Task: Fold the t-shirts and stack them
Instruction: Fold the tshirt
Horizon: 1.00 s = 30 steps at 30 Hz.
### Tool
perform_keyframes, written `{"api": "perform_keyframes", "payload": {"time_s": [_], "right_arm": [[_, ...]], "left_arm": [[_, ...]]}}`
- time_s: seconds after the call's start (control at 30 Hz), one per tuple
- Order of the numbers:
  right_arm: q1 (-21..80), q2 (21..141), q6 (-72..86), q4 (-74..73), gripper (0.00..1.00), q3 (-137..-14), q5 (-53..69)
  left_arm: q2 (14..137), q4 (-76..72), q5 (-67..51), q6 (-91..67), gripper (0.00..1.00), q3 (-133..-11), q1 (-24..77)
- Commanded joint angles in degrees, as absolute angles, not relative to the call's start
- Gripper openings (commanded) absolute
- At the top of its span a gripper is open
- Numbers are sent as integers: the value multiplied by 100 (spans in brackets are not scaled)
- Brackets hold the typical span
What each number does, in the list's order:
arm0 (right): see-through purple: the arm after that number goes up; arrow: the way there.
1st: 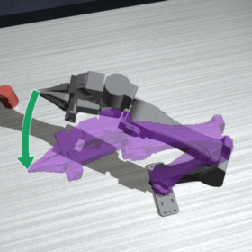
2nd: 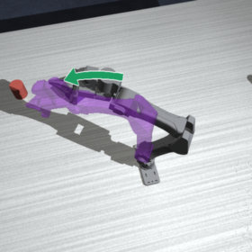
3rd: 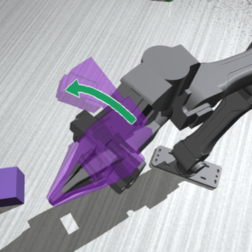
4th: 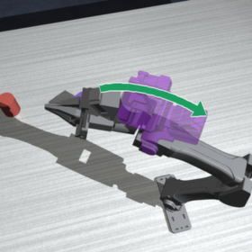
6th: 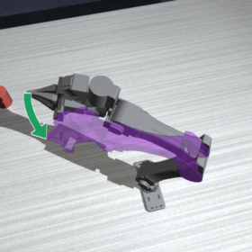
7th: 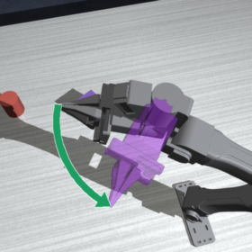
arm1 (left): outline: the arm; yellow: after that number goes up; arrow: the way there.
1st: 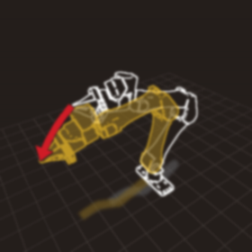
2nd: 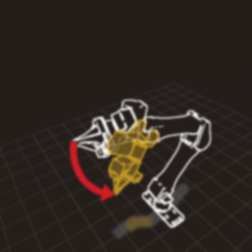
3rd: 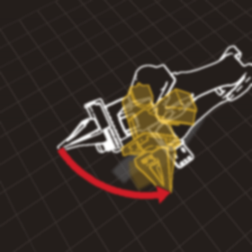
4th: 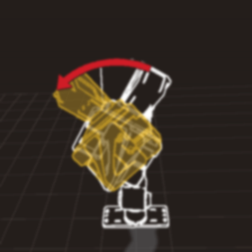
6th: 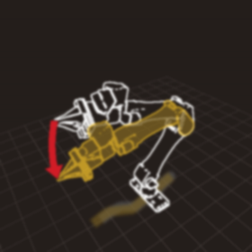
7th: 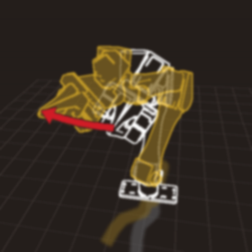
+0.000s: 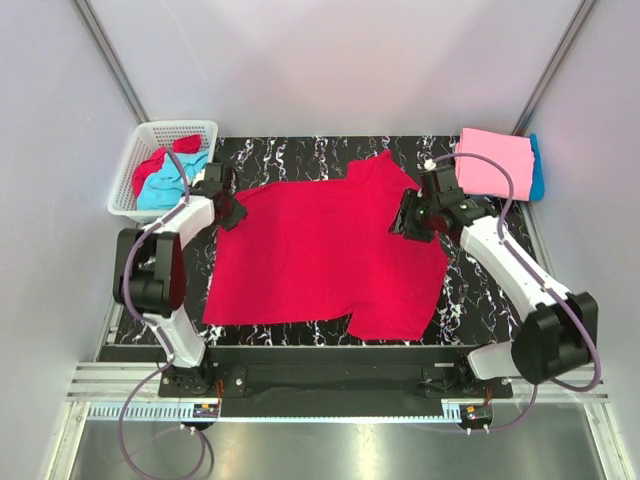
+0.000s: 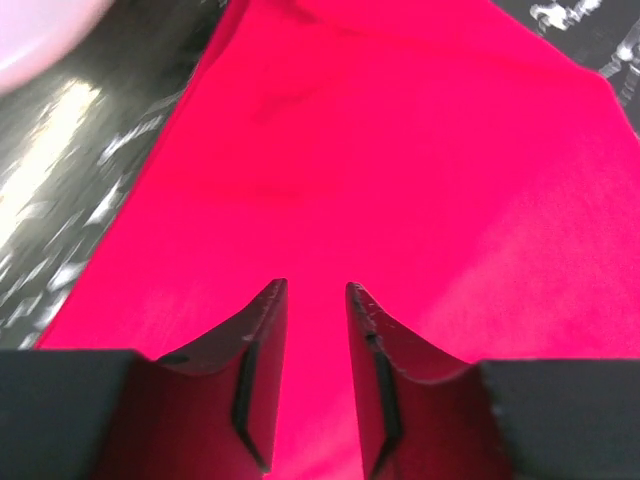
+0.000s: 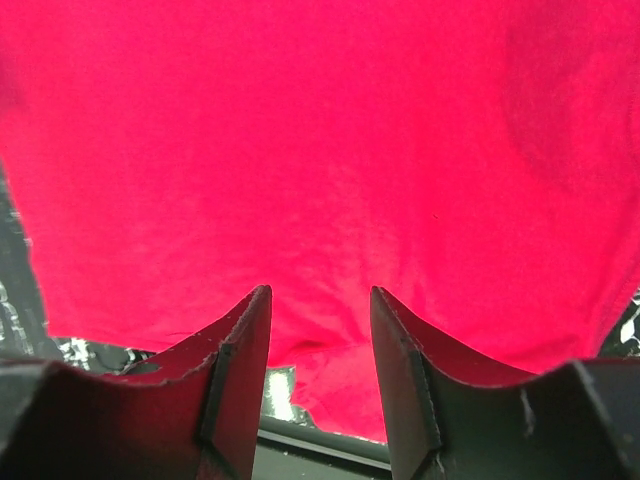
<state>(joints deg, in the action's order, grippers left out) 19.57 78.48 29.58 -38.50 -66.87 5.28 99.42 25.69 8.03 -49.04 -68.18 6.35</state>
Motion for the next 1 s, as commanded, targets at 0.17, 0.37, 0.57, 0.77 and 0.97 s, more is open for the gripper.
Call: {"api": "perform_keyframes", "payload": {"time_s": [0.17, 0.37, 0.57, 0.77, 0.97], "right_arm": [[2013, 8507, 2778, -3568, 51, -7039, 659], [2004, 8972, 2672, -3498, 51, -7338, 720], [2004, 9281, 2576, -3472, 51, -7488, 756], [1986, 9483, 2505, -3445, 51, -7523, 721], [1960, 9606, 2531, -3401, 51, -7515, 782]], "left_arm": [[10854, 1231, 1818, -4518, 32, -7488, 650], [11179, 1072, 3082, -3394, 36, -8076, 1001], [11653, 1825, 3638, -3120, 40, -8893, 1134], [11751, 2284, 3867, -3682, 39, -8983, 1064], [11900, 2653, 3631, -4051, 36, -9114, 827]]}}
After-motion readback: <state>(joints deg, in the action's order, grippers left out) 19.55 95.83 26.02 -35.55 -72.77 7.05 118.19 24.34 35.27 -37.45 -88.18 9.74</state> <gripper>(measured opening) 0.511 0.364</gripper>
